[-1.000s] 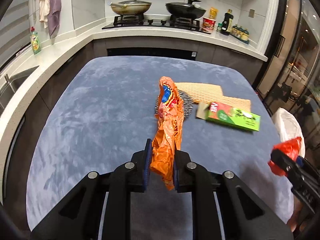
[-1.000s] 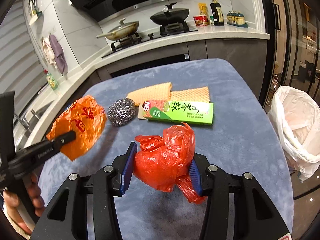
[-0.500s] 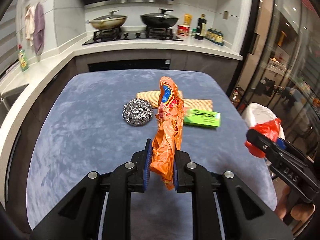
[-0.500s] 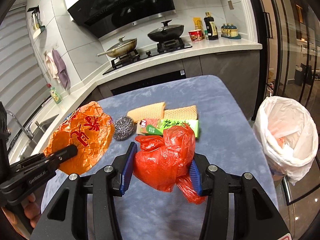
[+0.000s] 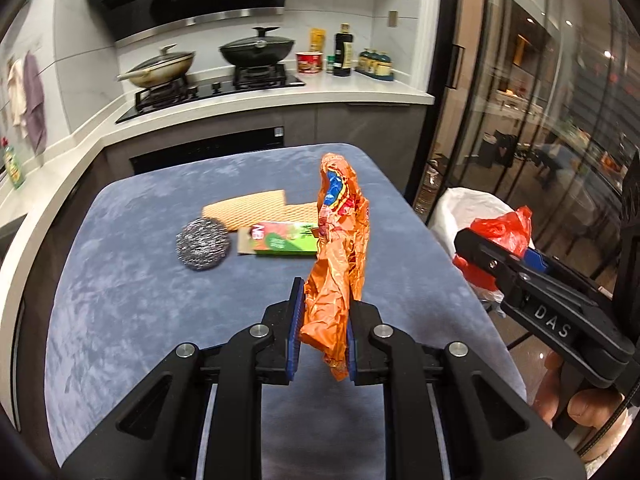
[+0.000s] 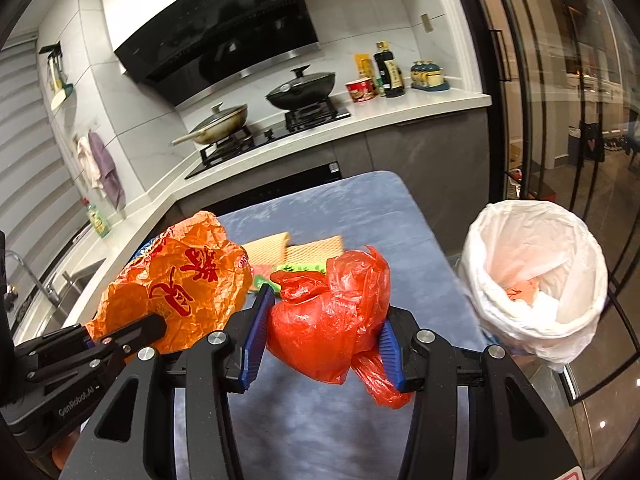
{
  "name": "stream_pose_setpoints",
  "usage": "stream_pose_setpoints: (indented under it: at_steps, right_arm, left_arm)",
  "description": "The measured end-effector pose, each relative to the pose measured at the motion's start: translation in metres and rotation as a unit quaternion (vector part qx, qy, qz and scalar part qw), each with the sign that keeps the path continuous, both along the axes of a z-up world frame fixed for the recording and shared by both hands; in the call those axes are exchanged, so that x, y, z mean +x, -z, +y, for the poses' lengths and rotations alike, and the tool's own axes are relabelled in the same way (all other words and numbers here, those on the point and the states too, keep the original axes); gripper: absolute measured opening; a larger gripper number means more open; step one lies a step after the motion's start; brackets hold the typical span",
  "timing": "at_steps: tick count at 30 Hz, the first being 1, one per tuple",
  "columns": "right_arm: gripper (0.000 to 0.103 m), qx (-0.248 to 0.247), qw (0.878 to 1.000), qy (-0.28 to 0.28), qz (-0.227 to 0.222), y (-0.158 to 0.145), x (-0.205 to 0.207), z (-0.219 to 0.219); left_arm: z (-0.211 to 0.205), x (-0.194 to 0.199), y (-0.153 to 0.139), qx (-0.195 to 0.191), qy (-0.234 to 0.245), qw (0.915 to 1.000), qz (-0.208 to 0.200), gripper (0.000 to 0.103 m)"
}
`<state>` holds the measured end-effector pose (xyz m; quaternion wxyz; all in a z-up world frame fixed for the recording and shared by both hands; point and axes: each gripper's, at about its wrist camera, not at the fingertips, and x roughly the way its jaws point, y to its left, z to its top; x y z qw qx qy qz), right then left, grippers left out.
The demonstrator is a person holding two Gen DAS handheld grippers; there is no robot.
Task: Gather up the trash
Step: 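Carry the red bag and orange bag over the bin and release both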
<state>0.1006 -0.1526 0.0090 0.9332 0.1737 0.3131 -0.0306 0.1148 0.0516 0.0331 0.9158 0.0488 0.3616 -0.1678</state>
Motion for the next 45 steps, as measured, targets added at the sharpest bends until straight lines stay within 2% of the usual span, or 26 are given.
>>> stream_pose_setpoints:
  at_steps: [11, 24, 33, 37, 45]
  right_arm:
    - [0.046, 0.001, 0.999, 0.047, -0.013, -0.006, -0.022, -0.051]
    - [0.046, -0.007, 0.993, 0.115, -0.018, -0.005, -0.040, -0.117]
    - [0.046, -0.028, 0.988, 0.150, -0.018, -0.004, -0.033, -0.165]
    - [0.046, -0.027, 0.986, 0.162, -0.014, 0.001, -0.027, -0.185]
    - [0.046, -0.026, 0.983, 0.180, 0.010, 0.019, -0.011, -0.221]
  left_arm:
    - [-0.057, -0.008, -0.004, 0.009, 0.051, 0.9986, -0.006, 0.017]
    - [-0.133, 0.002, -0.005, -0.003, 0.123, 0.9924, 0.004, 0.017]
    - [-0.191, 0.017, -0.002, -0.009, 0.167, 0.9859, 0.005, 0.017]
    - [-0.214, 0.033, 0.002, -0.017, 0.177, 0.9838, 0.018, 0.017]
    - [-0.254, 0.063, 0.026, -0.005, 0.199, 0.9795, 0.034, 0.017]
